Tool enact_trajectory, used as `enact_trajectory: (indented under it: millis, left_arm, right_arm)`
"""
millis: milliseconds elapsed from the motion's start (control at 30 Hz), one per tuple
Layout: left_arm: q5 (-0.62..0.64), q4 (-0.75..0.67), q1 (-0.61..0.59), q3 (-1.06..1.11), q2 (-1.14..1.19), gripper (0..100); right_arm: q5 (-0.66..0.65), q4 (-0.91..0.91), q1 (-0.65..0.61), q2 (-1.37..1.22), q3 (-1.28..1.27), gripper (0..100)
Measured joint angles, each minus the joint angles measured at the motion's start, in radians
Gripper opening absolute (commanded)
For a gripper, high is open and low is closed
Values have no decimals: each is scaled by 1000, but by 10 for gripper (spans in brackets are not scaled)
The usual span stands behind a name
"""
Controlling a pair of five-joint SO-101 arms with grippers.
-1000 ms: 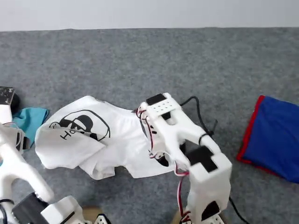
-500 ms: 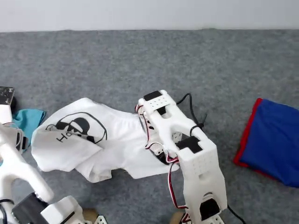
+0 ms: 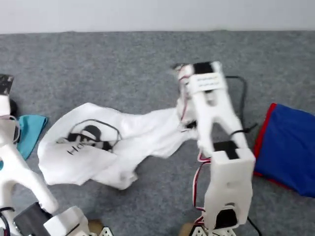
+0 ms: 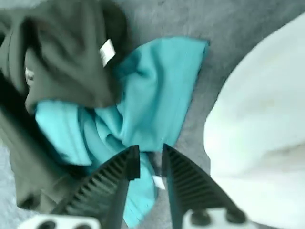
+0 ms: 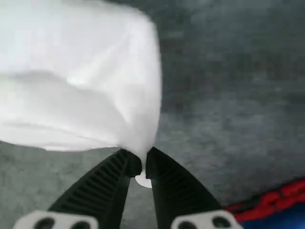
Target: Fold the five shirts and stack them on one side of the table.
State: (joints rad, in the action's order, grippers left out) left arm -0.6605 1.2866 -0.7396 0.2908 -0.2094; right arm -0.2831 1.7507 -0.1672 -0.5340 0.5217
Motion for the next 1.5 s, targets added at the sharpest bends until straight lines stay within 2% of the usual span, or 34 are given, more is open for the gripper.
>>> enact_trajectory:
  millis: [200,333,567,700,867,967,1100,1233,1500]
  left_arm:
    - [38,187,241,-103,0,76]
    - [72,288,474,-123,0,79]
    - [164,399,893,-124,0,103]
    - [170,433,1030,-107,-2,149]
    - [172,437,1158,6,-2,155]
    - [172,394,1257,104,-2,156]
    - [189,255,1350,235,-2,175]
    - [212,140,1364,316,-2,210]
    - [221,-68,1364,480,-2,194]
  right_arm:
    - [3,0,132,17,143,11]
    - [34,0,178,17,170,11]
    - [52,0,184,17,172,11]
    - [58,0,232,17,172,11]
    - [61,0,331,17,172,11]
    - [61,0,351,17,172,11]
    - [61,0,353,17,172,11]
    - [61,0,353,17,172,11]
    - [61,0,313,17,172,10]
